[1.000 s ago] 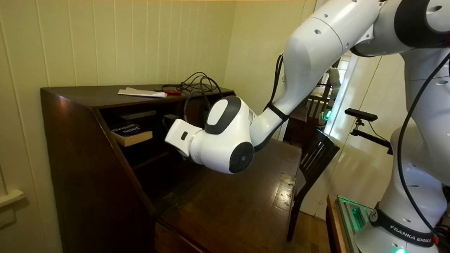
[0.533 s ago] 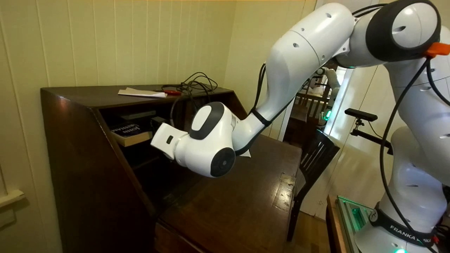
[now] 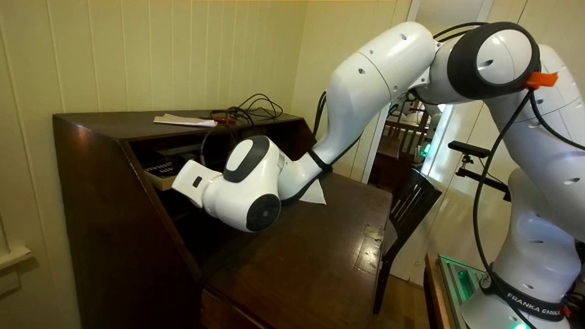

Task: Take the book on the shelf and place it on the top

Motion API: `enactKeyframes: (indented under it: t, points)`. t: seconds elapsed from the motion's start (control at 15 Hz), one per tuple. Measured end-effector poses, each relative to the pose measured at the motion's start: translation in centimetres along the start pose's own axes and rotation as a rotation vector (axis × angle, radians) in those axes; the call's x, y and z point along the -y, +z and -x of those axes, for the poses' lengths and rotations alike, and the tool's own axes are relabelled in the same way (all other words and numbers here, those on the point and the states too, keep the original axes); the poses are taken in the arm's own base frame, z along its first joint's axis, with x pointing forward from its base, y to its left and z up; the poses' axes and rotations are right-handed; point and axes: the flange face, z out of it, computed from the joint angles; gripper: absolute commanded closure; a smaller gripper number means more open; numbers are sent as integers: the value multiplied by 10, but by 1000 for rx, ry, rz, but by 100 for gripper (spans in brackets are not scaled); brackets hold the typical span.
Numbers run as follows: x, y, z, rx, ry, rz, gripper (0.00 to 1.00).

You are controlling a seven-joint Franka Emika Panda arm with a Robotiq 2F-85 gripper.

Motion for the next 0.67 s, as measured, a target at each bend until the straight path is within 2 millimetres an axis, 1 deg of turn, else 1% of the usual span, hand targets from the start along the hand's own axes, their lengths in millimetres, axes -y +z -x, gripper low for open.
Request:
enactKeyframes:
  t: [0.27,0.47,0.53,0.6,0.67]
  points:
    - [-5,11,-5,5,13,17,62]
    - [-5,13,-8,5,17,20,83]
    - [-8,13,-9,4,19,23,88]
    - [-10,12,-9,3,20,27,92]
    - [-11,12,-10,2,21,28,88]
